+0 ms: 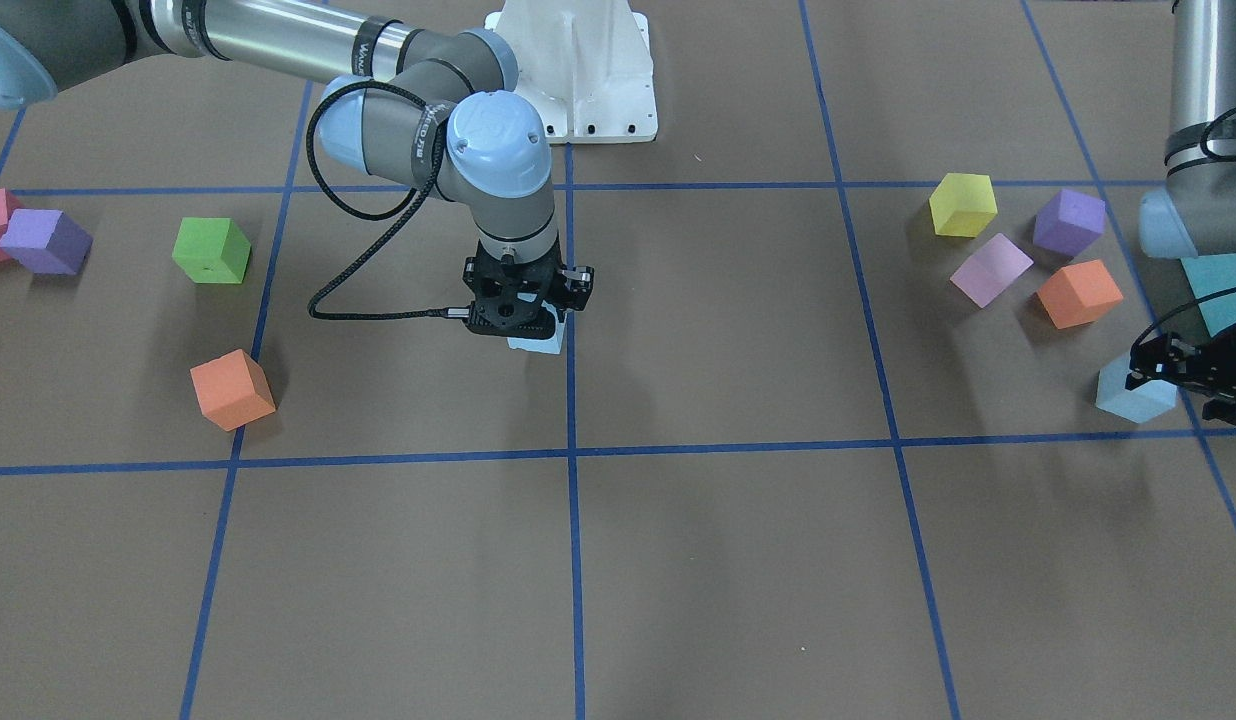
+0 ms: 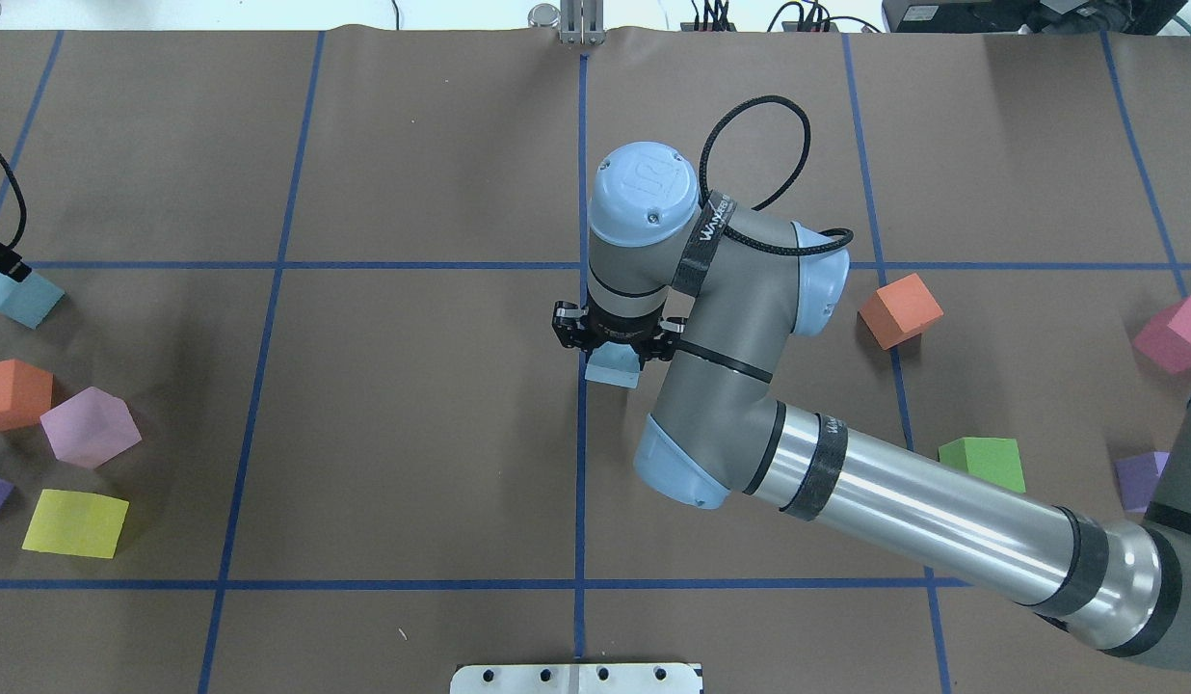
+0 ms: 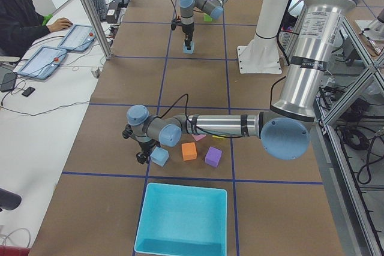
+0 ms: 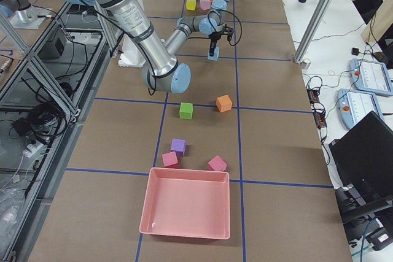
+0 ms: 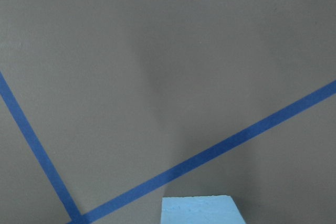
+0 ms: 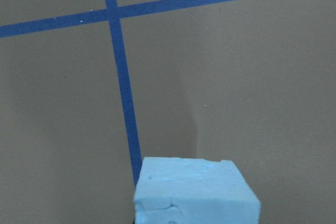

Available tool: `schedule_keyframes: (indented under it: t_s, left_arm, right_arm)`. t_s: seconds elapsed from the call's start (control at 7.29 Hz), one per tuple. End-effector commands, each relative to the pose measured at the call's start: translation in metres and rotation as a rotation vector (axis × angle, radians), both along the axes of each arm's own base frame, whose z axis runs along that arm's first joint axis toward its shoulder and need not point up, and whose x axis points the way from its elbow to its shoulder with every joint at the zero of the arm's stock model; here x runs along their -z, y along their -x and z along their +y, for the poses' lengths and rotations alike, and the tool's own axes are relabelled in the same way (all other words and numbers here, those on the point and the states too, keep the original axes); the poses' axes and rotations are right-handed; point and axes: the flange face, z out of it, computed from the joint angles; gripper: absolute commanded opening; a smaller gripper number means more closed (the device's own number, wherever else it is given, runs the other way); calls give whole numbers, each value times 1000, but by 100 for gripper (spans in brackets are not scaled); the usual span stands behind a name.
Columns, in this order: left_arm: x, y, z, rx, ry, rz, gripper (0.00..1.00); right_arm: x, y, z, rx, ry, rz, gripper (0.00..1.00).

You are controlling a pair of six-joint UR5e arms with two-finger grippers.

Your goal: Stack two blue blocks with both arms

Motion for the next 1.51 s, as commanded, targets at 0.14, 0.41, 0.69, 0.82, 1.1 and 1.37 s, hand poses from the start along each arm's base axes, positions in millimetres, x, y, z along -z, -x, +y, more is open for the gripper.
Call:
schedule_keyframes:
  t_s: [0.14,0.41,0.69,0.82,1.1,1.37]
  left_arm:
    - [2,-11,3,12,30,13,98]
    - [6,-14,5,21,66,53,98]
    - [-5,-15,14,12,79,47,98]
    - [-6,-20,16,4,80,44,98]
    - [-9,-22,17,1,82,36,98]
    - [-10,-27,19,-6,86,35,98]
  right_arm:
    - [-10,10,0,2,-5,9,55]
    - [-9,11,2,5,-7,7,55]
    - [-11,14,4,1,-13,15,55]
    - [-10,15,5,4,-15,13,55]
    - [-11,20,9,1,-30,20,55]
    - [-12,25,8,-1,-52,-14,70]
